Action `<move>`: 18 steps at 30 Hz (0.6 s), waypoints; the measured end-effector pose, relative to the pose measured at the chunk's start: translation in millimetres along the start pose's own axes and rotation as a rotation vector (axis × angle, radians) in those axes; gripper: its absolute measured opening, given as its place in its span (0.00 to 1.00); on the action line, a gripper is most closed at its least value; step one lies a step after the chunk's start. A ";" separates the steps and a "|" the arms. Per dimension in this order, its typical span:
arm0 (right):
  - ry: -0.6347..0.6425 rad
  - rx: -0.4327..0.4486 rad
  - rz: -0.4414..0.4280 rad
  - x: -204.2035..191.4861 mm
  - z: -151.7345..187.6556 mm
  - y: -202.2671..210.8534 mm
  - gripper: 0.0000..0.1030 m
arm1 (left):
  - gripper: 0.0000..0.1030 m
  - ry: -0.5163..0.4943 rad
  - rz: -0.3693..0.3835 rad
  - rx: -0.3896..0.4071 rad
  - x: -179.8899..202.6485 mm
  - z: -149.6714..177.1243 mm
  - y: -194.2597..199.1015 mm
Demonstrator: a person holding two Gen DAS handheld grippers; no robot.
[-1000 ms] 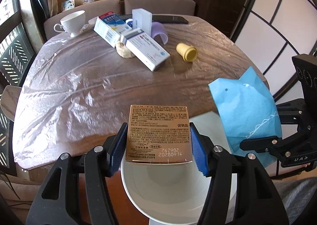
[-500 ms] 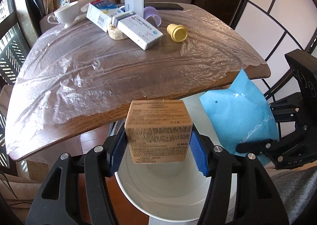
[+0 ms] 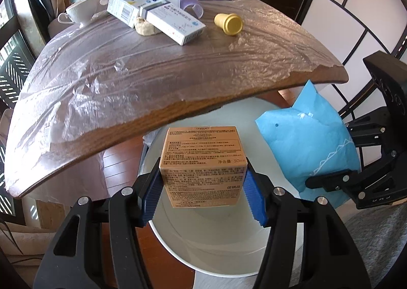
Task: Collect trash
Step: 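Carry the brown box and blue bag over the white trash bin with both tools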
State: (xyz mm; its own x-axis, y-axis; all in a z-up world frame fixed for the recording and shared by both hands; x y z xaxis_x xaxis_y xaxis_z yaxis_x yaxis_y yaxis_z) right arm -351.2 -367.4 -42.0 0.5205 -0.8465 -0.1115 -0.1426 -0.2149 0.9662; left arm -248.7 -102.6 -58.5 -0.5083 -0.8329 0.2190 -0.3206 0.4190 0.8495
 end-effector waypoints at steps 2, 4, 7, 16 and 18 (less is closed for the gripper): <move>0.005 -0.003 0.004 -0.2 0.2 -1.9 0.32 | 0.58 0.002 -0.002 -0.009 -0.6 2.7 -3.1; 0.009 -0.003 0.006 -0.8 -1.1 -4.2 0.32 | 0.58 0.004 -0.003 -0.019 -1.7 4.9 -7.4; 0.014 -0.001 0.012 -3.0 -2.5 -7.3 0.32 | 0.58 0.004 -0.005 -0.035 -3.8 7.2 -12.7; 0.018 -0.002 0.031 -5.2 -6.1 -23.2 0.32 | 0.58 0.001 -0.003 -0.069 -11.4 19.5 -23.0; 0.019 -0.008 0.035 -5.5 -6.4 -28.0 0.32 | 0.58 0.001 -0.002 -0.076 -13.4 23.1 -25.8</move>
State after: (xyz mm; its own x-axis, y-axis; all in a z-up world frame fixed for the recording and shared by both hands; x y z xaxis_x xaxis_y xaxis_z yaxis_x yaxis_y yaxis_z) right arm -344.7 -353.6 -67.0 0.5310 -0.8442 -0.0733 -0.1541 -0.1812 0.9713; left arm -252.0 -93.8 -94.5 -0.5066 -0.8342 0.2180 -0.2600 0.3889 0.8838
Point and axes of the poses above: each gripper's, at about its wrist camera, not at the fingertips, and y roughly against the way its jaws point, x to its right, z to its underside, the point moved 7 cm from there along -y, roughly the way its jaws point, and after that the axes turned 10 degrees about z, right-handed, at the moved point
